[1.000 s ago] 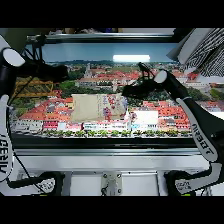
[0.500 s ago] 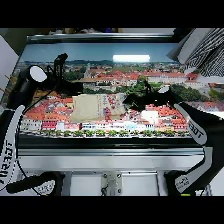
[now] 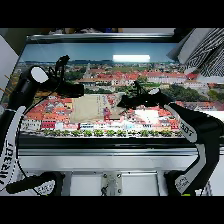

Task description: Fold the clothes and pants, and hang the long-sleeved shirts on hangers.

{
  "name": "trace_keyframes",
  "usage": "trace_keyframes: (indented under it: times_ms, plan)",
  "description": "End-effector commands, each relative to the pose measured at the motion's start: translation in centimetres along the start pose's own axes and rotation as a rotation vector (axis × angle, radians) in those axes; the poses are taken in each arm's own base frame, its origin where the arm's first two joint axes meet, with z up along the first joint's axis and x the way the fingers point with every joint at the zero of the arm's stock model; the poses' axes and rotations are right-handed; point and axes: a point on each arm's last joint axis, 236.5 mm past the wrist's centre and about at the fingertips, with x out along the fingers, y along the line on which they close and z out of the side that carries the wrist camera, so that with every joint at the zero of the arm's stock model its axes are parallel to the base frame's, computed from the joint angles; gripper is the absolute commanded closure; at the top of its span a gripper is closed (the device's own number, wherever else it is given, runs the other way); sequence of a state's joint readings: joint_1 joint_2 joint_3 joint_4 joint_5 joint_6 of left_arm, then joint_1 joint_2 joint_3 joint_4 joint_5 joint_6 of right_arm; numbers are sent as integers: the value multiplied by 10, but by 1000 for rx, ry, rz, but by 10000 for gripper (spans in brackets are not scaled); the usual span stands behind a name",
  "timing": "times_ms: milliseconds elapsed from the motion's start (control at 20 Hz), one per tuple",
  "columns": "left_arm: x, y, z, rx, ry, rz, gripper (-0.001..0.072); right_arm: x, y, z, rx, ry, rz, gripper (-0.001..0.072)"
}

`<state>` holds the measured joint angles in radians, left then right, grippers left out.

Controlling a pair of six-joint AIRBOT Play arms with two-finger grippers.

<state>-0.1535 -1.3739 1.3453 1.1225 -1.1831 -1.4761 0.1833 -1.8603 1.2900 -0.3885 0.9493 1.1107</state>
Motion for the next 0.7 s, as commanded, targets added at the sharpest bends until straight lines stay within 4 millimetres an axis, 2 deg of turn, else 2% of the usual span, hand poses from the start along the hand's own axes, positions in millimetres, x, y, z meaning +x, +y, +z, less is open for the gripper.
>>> trace_keyframes:
  times_ms: [0,100,200,300,350,400,450,500,550,650]
  plan:
    - [0,-1,-8,-5,35,-3,696,-63,-8,40,-101,-129,-96,706]
    - [0,-1,-11,-4,47,-4,696,-149,-43,70,-88,-250,-269,705]
    - [0,-1,-11,-7,45,-4,696,-251,-88,86,-5,-399,-467,706]
    - [0,-1,-11,-16,45,-4,696,-347,-127,83,91,-540,-628,705]
    - [0,-1,-11,-16,45,-4,696,-400,-148,72,162,-617,-706,705]
    - [0,-1,-11,-16,45,-4,696,-438,-163,60,227,-672,-756,706]
    - [0,-1,-11,-17,45,-4,696,-472,-178,44,298,-720,-794,705]
    - [0,-1,-11,-17,45,-4,696,-496,-191,27,365,-750,-813,705]
    - [0,-1,-11,-17,44,-4,696,-512,-203,9,432,-763,-820,705]
    - [0,-1,-11,-17,44,-4,696,-521,-223,-25,537,-743,-819,705]
